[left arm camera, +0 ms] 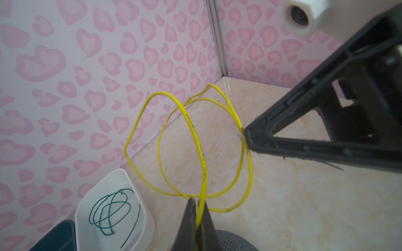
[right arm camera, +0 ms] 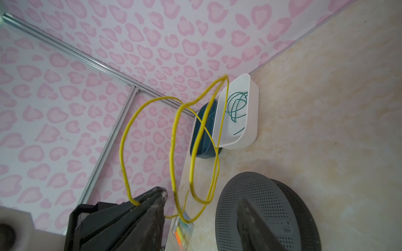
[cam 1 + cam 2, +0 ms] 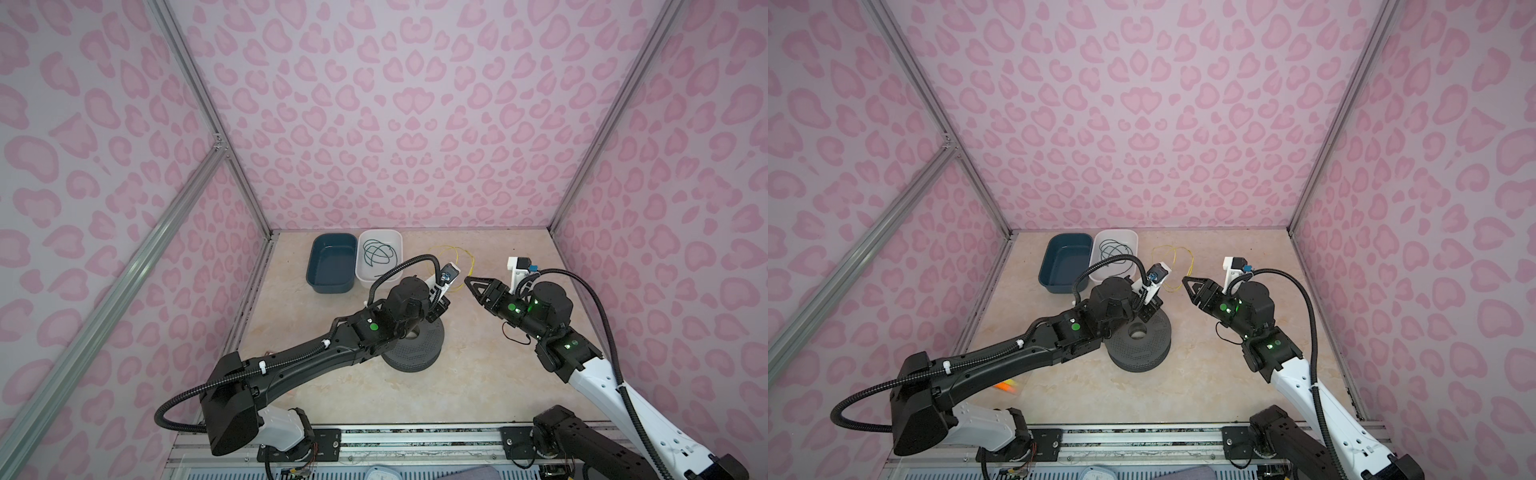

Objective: Wrap the cables

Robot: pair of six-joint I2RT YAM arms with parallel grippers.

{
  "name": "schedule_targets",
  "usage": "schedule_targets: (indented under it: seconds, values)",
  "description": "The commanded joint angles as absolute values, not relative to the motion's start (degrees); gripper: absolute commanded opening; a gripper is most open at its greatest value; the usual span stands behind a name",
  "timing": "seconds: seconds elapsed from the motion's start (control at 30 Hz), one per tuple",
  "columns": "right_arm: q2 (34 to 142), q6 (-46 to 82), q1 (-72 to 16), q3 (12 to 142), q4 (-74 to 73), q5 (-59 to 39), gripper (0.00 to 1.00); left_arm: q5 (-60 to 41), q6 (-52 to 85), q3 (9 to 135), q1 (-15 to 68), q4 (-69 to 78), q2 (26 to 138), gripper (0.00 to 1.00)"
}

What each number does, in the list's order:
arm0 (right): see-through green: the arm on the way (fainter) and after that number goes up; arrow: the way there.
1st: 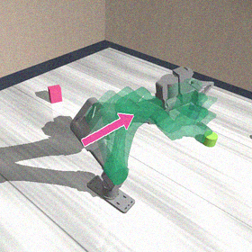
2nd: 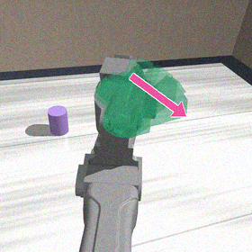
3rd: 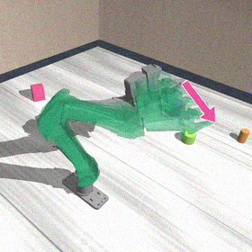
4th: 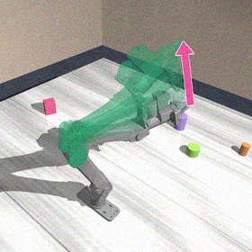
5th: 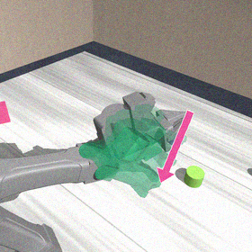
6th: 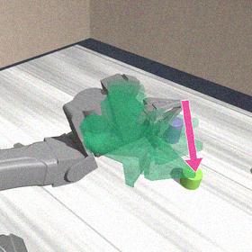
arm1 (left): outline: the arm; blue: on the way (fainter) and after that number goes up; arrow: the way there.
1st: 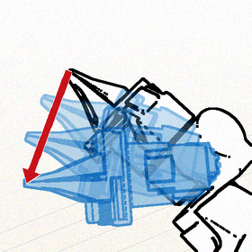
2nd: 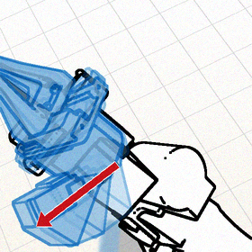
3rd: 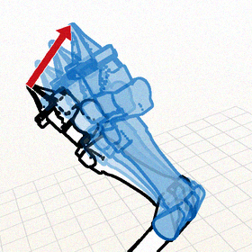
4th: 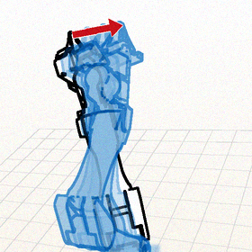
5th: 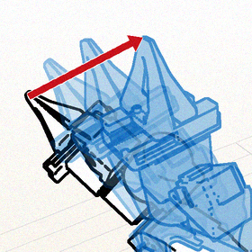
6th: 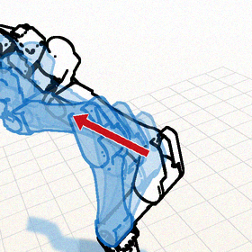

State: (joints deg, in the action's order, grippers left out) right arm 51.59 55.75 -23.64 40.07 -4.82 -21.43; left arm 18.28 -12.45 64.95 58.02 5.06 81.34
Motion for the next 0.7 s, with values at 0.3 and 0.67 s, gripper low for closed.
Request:
schedule_targets:
  seconds: [0.3,0.67]
  values:
    - [55.9,54.6,-24.0,41.5,-8.2,-17.6,0.21,15.1,-11.3,62.9,57.9,9.8,78.0,0.04]
    - [57.8,54.1,-20.1,42.3,-10.1,-16.5,0.00,12.9,-10.4,60.4,56.9,10.2,74.6,0.04]
